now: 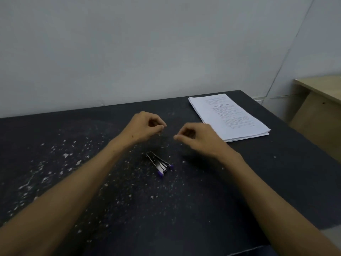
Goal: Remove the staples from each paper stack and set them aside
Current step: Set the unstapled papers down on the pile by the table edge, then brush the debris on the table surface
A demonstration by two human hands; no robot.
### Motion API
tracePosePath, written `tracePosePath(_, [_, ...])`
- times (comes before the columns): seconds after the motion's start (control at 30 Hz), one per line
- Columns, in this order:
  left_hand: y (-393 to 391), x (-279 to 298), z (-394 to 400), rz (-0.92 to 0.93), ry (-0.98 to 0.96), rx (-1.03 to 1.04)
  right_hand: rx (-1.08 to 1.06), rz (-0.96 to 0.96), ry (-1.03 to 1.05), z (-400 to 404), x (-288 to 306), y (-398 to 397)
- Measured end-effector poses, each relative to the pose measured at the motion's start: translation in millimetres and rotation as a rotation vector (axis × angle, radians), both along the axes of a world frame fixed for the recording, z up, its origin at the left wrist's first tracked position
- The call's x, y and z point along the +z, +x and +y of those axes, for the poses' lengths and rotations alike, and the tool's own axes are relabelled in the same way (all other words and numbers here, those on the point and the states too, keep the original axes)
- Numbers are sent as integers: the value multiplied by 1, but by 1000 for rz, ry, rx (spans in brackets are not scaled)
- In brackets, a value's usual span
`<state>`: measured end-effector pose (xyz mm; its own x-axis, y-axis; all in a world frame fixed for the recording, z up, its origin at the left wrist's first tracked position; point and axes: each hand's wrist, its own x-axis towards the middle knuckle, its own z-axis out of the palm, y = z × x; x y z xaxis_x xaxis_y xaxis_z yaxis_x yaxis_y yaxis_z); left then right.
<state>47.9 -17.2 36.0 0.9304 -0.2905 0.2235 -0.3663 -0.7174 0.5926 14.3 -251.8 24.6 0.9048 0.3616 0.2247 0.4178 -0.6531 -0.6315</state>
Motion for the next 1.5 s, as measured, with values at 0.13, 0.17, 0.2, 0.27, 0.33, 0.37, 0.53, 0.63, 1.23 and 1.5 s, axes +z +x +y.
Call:
tracePosePath(0.13, [-21,-19,32,-34,-62,68,43,119,-275,47,-3,-28])
tracePosePath(0.17, [-26,-23,38,-42,-76,76,34,109,-382,56,-4,-31])
tracePosePath(0.2, [-31,-27,41,-46,-92,82,27,90,-468,63,-5,-34])
tracePosePath(0.27, [-39,-33,47,-53,-139,91,21,51,-552,72,-7,-37])
tracePosePath(0.33, [-44,-41,51,-56,-176,96,19,18,-583,78,-6,-39])
tracePosePath(0.37, [-46,-45,52,-56,-186,97,8,23,-574,80,-5,-39])
tracePosePath(0.53, [-49,-63,51,-66,-194,95,-193,112,-330,64,1,-16])
tracePosePath(0.63, [-48,-68,49,-92,-149,81,-379,62,-213,42,0,8])
tracePosePath(1.23, [-46,-77,48,-54,176,28,-591,-13,-367,19,-32,67])
tracePosePath(1.5, [-44,-76,50,-50,10,33,-453,-257,-246,18,-28,31])
